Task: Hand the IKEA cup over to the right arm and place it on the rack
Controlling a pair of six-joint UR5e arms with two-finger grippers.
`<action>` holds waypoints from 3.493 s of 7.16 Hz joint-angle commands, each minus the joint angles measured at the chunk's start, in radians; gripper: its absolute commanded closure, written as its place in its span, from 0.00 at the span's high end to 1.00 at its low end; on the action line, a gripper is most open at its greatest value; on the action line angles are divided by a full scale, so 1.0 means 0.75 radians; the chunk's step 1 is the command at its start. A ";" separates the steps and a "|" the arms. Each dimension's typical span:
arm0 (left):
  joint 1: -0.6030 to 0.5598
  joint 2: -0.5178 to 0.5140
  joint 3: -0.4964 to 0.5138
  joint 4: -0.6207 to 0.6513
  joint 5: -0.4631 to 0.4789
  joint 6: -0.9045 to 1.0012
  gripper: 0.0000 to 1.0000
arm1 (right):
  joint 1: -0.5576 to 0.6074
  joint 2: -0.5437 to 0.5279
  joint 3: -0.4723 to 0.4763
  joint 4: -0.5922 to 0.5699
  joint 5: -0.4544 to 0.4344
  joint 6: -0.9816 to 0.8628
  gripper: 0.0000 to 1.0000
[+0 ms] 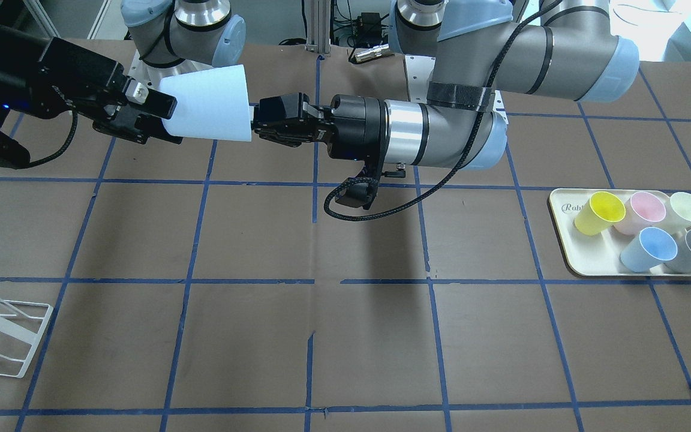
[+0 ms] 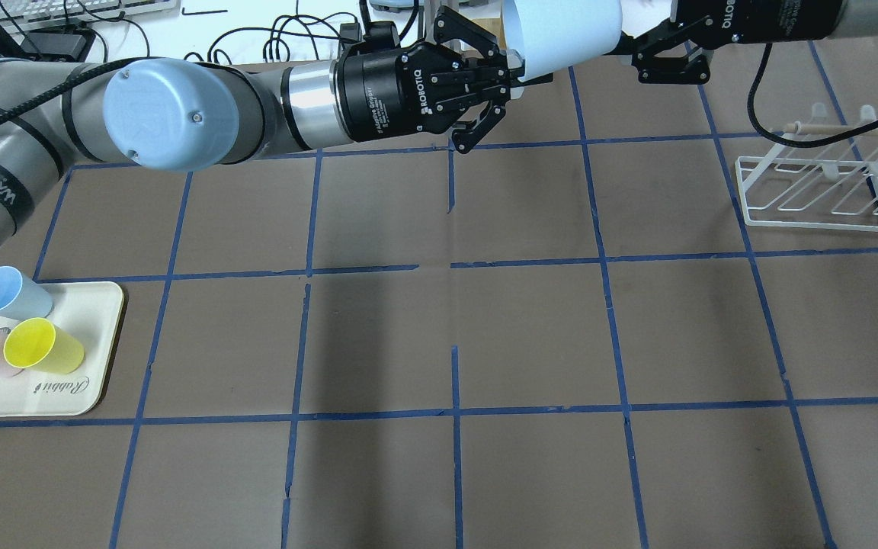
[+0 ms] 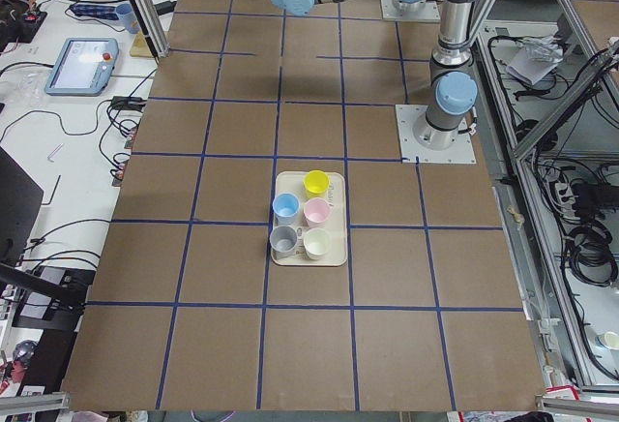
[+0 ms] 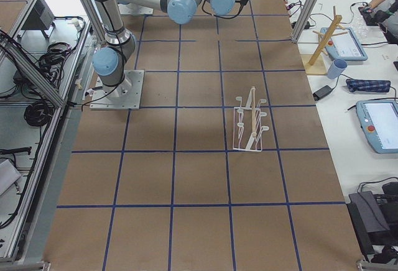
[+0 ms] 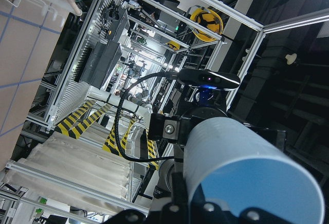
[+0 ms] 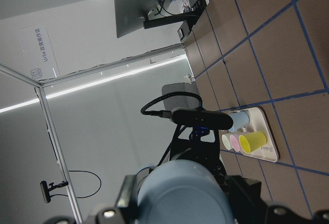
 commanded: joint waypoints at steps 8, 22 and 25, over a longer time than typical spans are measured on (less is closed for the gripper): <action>0.152 0.014 -0.007 -0.004 0.153 -0.070 1.00 | -0.032 0.037 -0.075 -0.072 -0.080 0.034 0.44; 0.160 0.285 0.128 0.511 2.355 -0.711 1.00 | -0.180 0.366 -0.206 -0.926 -1.841 -0.221 0.31; 0.141 0.290 -0.031 0.769 2.353 -0.702 1.00 | -0.188 0.370 -0.088 -1.080 -1.827 -0.226 0.31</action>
